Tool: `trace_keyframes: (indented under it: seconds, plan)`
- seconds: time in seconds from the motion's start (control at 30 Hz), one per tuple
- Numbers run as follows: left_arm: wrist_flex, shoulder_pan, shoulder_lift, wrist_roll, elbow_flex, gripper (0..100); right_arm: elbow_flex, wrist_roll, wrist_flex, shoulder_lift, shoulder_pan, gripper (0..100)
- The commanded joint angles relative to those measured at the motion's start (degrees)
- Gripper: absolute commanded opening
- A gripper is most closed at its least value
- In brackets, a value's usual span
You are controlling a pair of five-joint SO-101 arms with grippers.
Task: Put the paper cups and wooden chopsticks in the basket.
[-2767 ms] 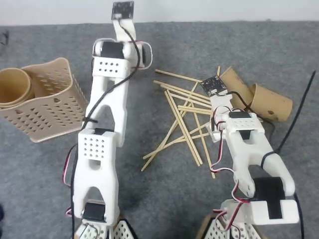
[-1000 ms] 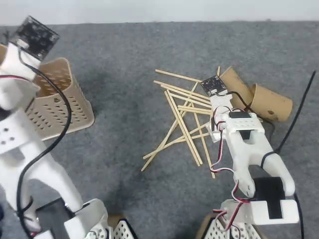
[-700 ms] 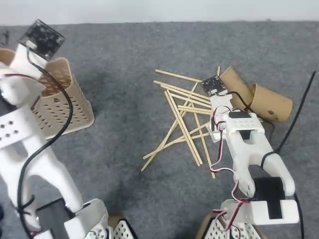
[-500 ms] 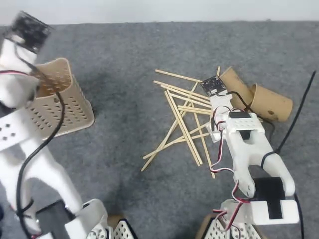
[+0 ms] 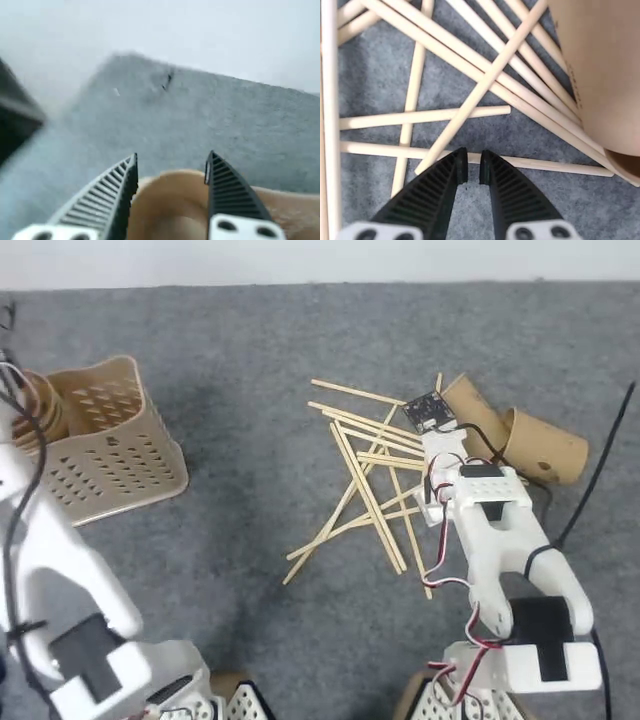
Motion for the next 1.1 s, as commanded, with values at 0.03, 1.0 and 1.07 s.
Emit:
trace_keyframes:
  seconds: [0.03,1.0,1.07]
  plan:
    - [-4.92,2.55,0.70,8.62,4.88,21,0.18,0.70,-0.31,0.22,-1.36,5.7]
    - [0.62,12.75,-33.23,10.64,10.24,21,0.18,0.70,-0.57,0.22,-1.36,5.8]
    - [7.74,15.21,-32.70,10.55,5.67,21,0.18,0.70,-0.57,0.22,-1.36,5.8]
